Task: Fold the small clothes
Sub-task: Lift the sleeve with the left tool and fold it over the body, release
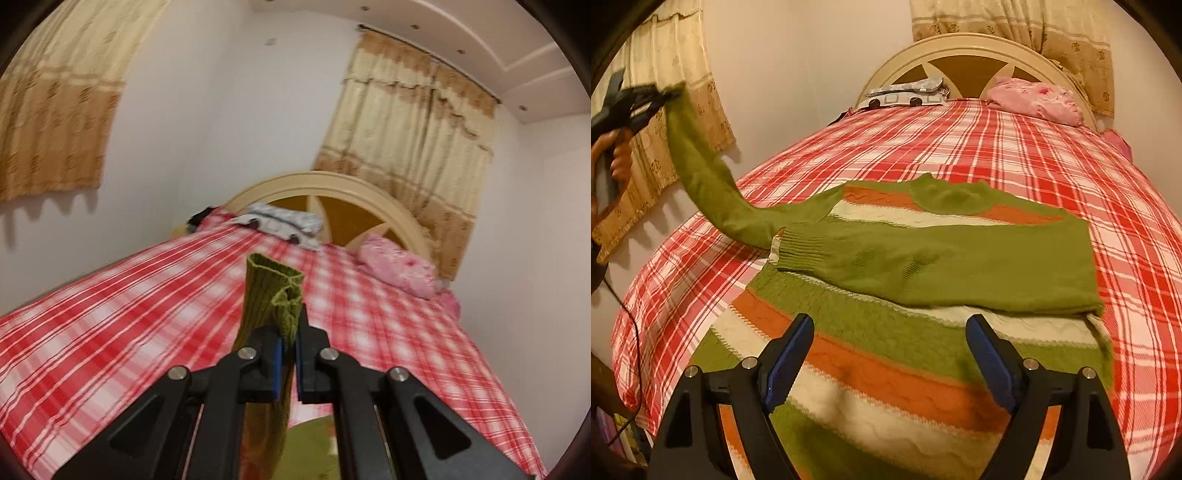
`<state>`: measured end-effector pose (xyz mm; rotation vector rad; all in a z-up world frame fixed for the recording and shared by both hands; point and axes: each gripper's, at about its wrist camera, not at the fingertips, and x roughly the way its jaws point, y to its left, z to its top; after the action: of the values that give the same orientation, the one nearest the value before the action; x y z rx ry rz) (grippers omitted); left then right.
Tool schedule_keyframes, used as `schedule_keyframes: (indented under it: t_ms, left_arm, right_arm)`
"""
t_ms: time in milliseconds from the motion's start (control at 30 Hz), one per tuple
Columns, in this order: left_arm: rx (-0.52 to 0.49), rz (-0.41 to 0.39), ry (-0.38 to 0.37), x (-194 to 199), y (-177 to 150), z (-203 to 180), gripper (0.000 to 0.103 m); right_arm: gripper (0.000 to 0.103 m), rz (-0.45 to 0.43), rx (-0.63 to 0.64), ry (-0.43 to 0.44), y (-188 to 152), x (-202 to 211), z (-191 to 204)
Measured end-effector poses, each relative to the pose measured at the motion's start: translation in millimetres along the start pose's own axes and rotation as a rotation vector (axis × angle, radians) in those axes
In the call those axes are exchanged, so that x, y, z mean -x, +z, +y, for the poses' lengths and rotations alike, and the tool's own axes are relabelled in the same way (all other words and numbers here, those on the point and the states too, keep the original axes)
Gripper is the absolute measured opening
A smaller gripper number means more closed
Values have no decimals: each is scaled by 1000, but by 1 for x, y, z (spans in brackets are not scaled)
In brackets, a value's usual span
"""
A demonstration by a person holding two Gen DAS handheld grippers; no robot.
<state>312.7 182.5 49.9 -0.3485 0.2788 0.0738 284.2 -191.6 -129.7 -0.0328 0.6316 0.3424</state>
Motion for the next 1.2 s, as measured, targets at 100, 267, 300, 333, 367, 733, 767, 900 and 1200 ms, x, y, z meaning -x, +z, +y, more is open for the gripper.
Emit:
schedule_keyframes:
  t_ms: [100, 267, 300, 333, 367, 733, 767, 900, 1200]
  left_arm:
    - [-40, -11, -64, -2, 7, -37, 5]
    - [-114, -6, -160, -11, 2, -95, 5]
    - [-126, 1, -170, -12, -2, -103, 5]
    - [-149, 12, -181, -17, -9, -115, 5]
    - [-164, 23, -192, -20, -18, -124, 5]
    - [-314, 234, -360, -64, -161, -258, 5]
    - [-332, 245, -357, -67, -174, -267, 5]
    - [-434, 332, -317, -87, -229, -299, 7]
    - [-575, 289, -266, -47, -235, -272, 85]
  right_arm:
    - [85, -14, -12, 0, -5, 11, -7]
    - [85, -31, -47, 0, -18, 27, -22]
    - [85, -32, -54, -2, -22, 30, -25]
    - [85, -34, -61, -2, -25, 32, -27]
    - [85, -35, -69, 0, -28, 35, -30]
    - [85, -32, -151, -48, -69, 63, -62]
    - [85, -30, -157, -57, -73, 65, -64]
    - [85, -11, -185, -68, -85, 68, -70]
    - [85, 28, -214, -67, -106, 64, -77]
